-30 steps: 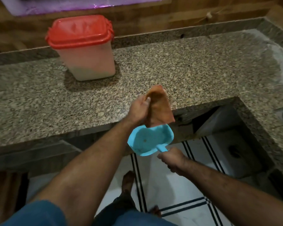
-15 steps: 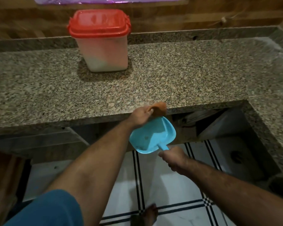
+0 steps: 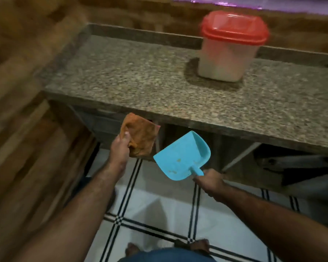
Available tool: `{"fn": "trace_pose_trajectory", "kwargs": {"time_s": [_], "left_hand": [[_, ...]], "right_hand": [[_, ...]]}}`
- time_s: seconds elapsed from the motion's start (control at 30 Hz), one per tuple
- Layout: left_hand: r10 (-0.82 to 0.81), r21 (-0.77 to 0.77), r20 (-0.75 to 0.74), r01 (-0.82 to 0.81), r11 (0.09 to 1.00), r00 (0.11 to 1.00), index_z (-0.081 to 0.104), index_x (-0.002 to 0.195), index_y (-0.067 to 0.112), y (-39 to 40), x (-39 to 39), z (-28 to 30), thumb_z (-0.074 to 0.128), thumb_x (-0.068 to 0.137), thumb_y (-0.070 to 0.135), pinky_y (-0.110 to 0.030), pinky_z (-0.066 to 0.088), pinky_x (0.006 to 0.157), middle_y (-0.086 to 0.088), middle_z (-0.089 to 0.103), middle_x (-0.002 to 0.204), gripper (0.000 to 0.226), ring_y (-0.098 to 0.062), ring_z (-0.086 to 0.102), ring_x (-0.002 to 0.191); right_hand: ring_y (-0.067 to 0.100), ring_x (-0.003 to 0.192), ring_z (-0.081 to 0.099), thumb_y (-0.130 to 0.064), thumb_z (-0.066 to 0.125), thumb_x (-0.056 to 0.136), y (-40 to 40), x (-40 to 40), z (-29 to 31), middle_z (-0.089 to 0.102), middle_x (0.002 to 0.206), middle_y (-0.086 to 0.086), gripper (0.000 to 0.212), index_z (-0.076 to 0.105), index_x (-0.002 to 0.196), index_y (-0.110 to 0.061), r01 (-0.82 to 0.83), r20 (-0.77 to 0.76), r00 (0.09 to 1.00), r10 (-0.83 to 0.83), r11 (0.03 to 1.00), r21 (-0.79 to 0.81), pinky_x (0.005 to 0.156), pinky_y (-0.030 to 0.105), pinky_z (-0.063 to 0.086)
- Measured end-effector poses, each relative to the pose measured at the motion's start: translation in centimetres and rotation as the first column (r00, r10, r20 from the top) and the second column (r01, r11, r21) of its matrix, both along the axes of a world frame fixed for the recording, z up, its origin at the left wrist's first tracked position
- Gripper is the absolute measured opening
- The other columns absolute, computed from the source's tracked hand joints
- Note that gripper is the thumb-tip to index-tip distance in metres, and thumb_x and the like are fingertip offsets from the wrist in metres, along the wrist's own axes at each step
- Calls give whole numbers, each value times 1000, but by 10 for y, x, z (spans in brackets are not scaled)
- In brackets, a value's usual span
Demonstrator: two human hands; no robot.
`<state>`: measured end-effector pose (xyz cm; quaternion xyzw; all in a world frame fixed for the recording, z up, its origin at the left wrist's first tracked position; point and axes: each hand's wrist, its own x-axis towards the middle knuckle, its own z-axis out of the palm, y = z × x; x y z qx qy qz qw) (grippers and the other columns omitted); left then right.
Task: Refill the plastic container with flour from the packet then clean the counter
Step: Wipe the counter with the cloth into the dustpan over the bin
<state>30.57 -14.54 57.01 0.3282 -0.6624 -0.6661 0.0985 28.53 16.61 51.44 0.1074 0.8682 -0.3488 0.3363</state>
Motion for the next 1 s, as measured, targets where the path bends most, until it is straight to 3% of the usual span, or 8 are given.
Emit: {"fn": "trace_pose_trajectory", "kwargs": {"time_s": [0.1, 0.3, 0.4, 0.5, 0.63, 0.7, 0.87, 1.0], "left_hand": [[180, -7, 56, -180, 984, 982, 68, 132, 15, -76, 54, -7, 47, 114, 32, -27, 51, 80, -2, 72, 113, 32, -15, 68, 96], [504, -35, 97, -503, 864, 858, 65, 137, 6, -201, 169, -30, 49, 109, 38, -45, 51, 113, -12, 70, 133, 45, -32, 66, 124], [592, -31, 124, -593, 805, 796, 55, 151, 11, -238, 210, -39, 47, 112, 36, -39, 41, 121, -1, 60, 145, 48, -21, 58, 131], [654, 13, 190, -668, 744, 732, 56, 150, 11, -260, 236, -61, 44, 114, 33, -35, 46, 109, -1, 61, 137, 43, -22, 59, 124], [728, 79, 278, -770, 633, 627, 69, 129, 14, -282, 251, -113, 46, 114, 29, -23, 50, 73, -4, 72, 116, 31, -17, 68, 94], [754, 98, 322, -812, 575, 573, 70, 124, 15, -293, 252, -143, 48, 114, 29, -21, 51, 70, -4, 73, 112, 28, -11, 66, 86], [819, 197, 367, -897, 396, 442, 68, 96, 15, -312, 258, -214, 55, 112, 27, -27, 51, 57, -1, 73, 86, 23, -18, 66, 74], [832, 122, 393, -920, 373, 390, 67, 116, 3, -319, 268, -266, 49, 114, 31, -18, 51, 49, -2, 72, 86, 33, -3, 71, 63]], "right_hand": [[17, 59, 65, -46, 74, 81, -83, 14, 1, 72, 75, 6, 31, 73, 87, -15, -171, 15, 985, 171, 985, -3, 53, 33, 56], [17, 48, 47, -57, 79, 86, -240, 51, -6, 56, 62, 3, 40, 68, 81, -19, -399, 113, 905, 410, 910, -108, 46, 29, 40], [15, 44, 44, -68, 77, 83, -309, 63, -26, 54, 61, 3, 55, 67, 82, -13, -456, 188, 860, 474, 880, -133, 45, 27, 36], [12, 43, 37, -63, 66, 96, -371, 70, -50, 48, 62, 2, 52, 63, 92, -11, -496, 300, 812, 501, 863, -99, 42, 22, 30], [11, 37, 38, -56, 61, 103, -441, 69, -121, 48, 55, -2, 45, 59, 102, -11, -542, 393, 755, 525, 837, -76, 43, 21, 31], [11, 34, 39, -52, 59, 105, -469, 65, -166, 48, 57, -1, 42, 57, 100, -11, -576, 445, 722, 529, 816, -35, 42, 19, 32], [9, 22, 37, -33, 48, 114, -533, 54, -268, 44, 37, -1, 38, 47, 83, -11, -705, 592, 605, 533, 704, 86, 32, 14, 28], [16, 55, 47, -22, 44, 114, -579, 53, -332, 51, 68, 5, 37, 47, 77, -15, -780, 617, 571, 541, 592, 203, 49, 27, 34]]}}
